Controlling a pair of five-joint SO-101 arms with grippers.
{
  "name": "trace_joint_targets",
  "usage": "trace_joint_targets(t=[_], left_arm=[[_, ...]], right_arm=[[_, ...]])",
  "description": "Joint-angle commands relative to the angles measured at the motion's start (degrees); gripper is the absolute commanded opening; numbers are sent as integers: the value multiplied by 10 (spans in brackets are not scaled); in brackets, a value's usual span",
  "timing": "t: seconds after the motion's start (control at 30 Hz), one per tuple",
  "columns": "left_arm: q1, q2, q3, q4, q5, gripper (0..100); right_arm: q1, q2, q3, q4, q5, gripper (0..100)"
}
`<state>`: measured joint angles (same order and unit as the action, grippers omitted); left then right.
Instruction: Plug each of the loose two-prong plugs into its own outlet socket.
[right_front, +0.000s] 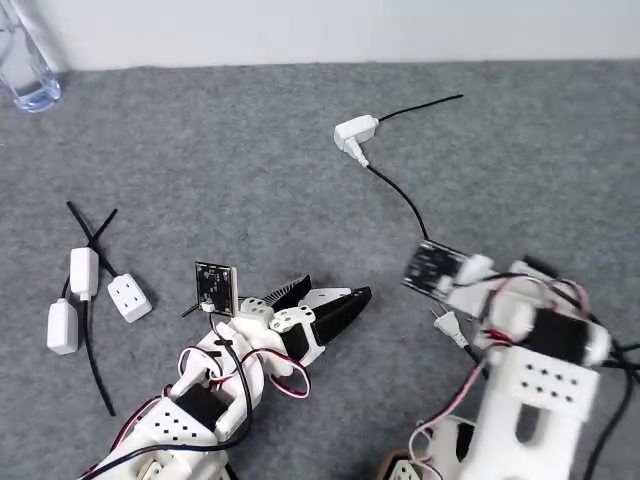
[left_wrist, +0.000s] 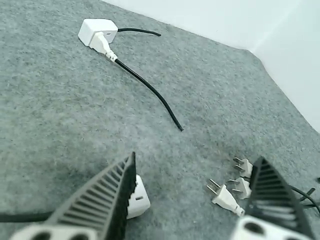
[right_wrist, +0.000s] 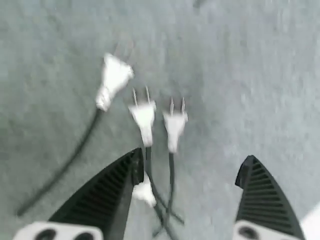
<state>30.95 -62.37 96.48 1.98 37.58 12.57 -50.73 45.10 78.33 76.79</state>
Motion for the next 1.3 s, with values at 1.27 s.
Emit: trace_joint_targets(t=[1.27], left_arm=[[1,3,-5,4,1,344]], right_arm=[[-82,472,-47,-204,-329,217]])
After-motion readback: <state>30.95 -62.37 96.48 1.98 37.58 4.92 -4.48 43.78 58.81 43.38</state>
